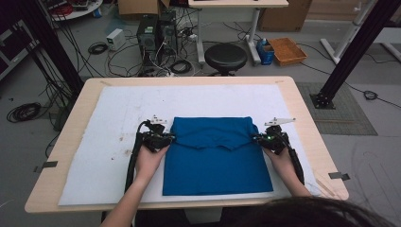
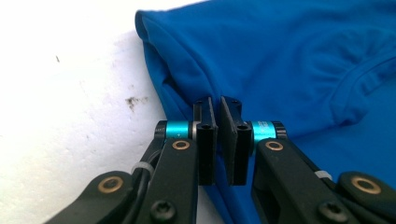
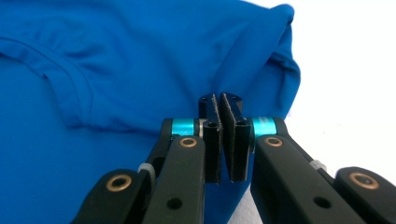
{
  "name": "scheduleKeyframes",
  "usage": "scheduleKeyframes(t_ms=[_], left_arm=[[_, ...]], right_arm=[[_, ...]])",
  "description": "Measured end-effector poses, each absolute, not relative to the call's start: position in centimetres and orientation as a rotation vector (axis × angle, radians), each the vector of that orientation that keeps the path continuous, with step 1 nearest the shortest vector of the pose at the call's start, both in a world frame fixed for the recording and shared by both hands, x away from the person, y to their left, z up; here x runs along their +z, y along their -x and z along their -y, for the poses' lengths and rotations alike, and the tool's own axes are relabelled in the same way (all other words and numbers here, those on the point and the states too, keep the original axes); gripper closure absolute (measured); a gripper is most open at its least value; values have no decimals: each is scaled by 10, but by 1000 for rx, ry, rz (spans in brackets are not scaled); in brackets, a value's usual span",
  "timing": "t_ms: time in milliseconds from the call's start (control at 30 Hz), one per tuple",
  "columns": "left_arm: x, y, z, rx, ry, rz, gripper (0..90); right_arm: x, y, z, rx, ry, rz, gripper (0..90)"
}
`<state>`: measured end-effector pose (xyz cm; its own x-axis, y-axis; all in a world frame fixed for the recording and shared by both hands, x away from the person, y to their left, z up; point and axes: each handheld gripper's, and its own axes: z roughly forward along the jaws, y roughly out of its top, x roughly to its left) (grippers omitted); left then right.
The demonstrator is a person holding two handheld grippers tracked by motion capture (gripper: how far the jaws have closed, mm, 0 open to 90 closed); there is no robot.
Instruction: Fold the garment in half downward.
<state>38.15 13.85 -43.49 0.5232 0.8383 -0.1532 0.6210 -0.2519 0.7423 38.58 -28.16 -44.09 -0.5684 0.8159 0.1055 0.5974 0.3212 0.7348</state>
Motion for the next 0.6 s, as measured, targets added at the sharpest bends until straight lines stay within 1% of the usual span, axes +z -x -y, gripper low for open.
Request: scheduleKeyframes(t_ms=[33, 100, 200, 333, 400, 500, 533, 600], left_arm=[[-434, -381, -139, 352, -1963, -1195, 840], [-431, -381, -141, 345, -1940, -1212, 778], [-430, -380, -141, 320, -1930, -1205, 773], [-431, -382, -142, 283, -1948, -1221, 705], [-434, -384, -141, 279, -1948, -1236, 687], [-437, -386, -139, 286, -1966, -1249, 689], [-437, -385, -138, 285, -1971, -1247, 704], [-437, -384, -136, 308, -1984, -1228, 796]], right_arm=[[-440, -385, 282, 1101, -1279, -2299, 873], [-438, -385, 284, 1113, -1274, -2293, 873], [-438, -385, 285, 1114, -1283, -2291, 873], [-439, -385, 284, 1113, -1278, -2296, 873], [-439, -385, 284, 1113, -1280, -2295, 873], [-439, -385, 284, 1115, -1281, -2298, 873], [-440, -385, 284, 1113, -1282, -2300, 873], [-440, -386, 284, 1110, -1283, -2300, 874]])
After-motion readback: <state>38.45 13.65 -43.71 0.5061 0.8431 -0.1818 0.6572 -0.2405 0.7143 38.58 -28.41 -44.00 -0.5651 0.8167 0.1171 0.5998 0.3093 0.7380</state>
